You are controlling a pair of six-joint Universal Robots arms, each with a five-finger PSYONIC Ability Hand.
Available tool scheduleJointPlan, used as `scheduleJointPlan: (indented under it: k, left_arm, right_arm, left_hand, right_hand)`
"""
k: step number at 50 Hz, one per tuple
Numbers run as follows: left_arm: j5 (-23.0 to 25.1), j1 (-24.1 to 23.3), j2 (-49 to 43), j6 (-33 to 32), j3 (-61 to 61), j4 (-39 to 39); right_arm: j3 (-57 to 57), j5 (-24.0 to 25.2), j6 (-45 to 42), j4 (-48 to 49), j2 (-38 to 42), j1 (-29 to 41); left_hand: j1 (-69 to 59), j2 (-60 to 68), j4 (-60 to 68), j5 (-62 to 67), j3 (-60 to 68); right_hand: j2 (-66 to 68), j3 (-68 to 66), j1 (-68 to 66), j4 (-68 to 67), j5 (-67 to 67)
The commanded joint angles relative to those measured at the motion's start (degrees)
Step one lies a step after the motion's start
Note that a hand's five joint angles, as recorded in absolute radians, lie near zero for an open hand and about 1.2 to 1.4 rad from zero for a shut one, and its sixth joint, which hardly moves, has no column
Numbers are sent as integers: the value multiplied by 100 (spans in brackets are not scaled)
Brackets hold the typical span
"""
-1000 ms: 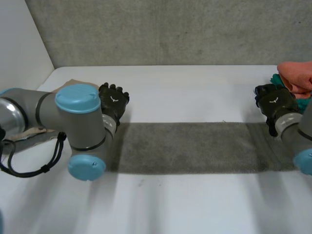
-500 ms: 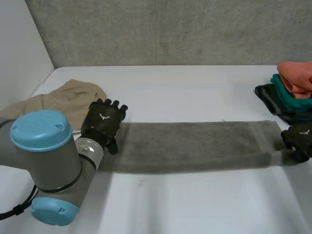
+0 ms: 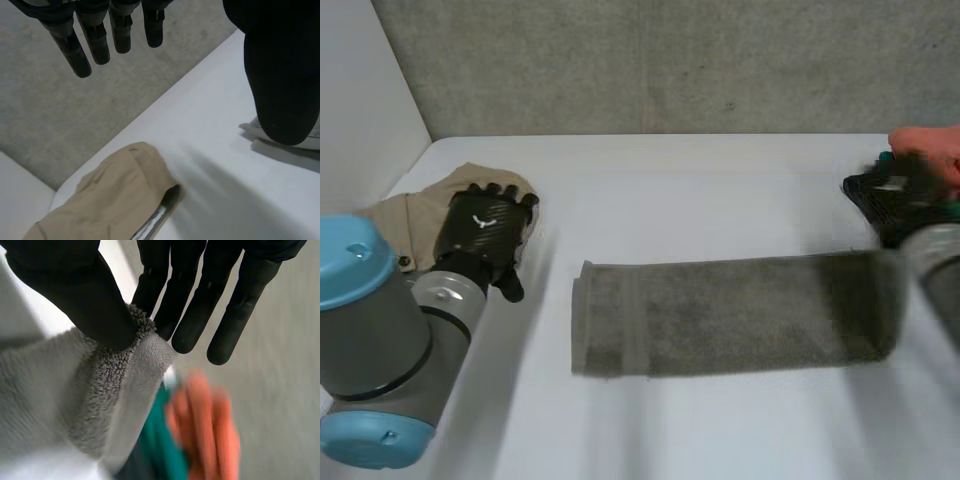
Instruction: Fold the laundry.
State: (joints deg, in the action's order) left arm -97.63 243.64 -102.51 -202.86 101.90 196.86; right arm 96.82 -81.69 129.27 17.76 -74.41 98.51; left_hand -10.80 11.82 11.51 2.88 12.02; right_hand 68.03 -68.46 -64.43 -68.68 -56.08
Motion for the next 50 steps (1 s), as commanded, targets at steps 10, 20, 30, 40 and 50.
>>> scheduleJointPlan:
  k: [10, 20, 30, 40, 50]
  left_arm:
    - [7, 87, 372, 1, 305, 1]
    - [-2, -264, 180, 1, -90, 54]
    - [-2, -1134, -593, -26, -916, 151]
    - [-63, -1627, -2123, -105, -1945, 54]
    - [-774, -1645, -2344, -298, -1744, -569]
  right_arm:
    - [-409, 1331, -323, 1204, 1815, 3552]
    - [-23, 1402, 474, 1134, 1492, 3272]
    - [540, 1410, 3841, 37, 138, 1883]
    - [926, 1060, 1683, -932, 462, 811]
    - [839, 453, 1215, -598, 744, 793]
  left_hand:
    - [-59, -42, -12, -149, -63]
    - [-76, -26, 5, -133, -46]
    - [-76, -25, 5, -132, -46]
    - [-143, 42, 72, -65, 21]
    - [-1219, 1118, 1148, 1011, 1097]
  right_hand:
    - [1197, -1154, -1557, -1132, -1392]
    - [-5803, 5846, 5443, 5868, 5608]
    - [-5803, 5846, 5443, 5868, 5608]
    - [-4875, 4918, 4516, 4940, 4680]
    - [407, -363, -766, -341, -602]
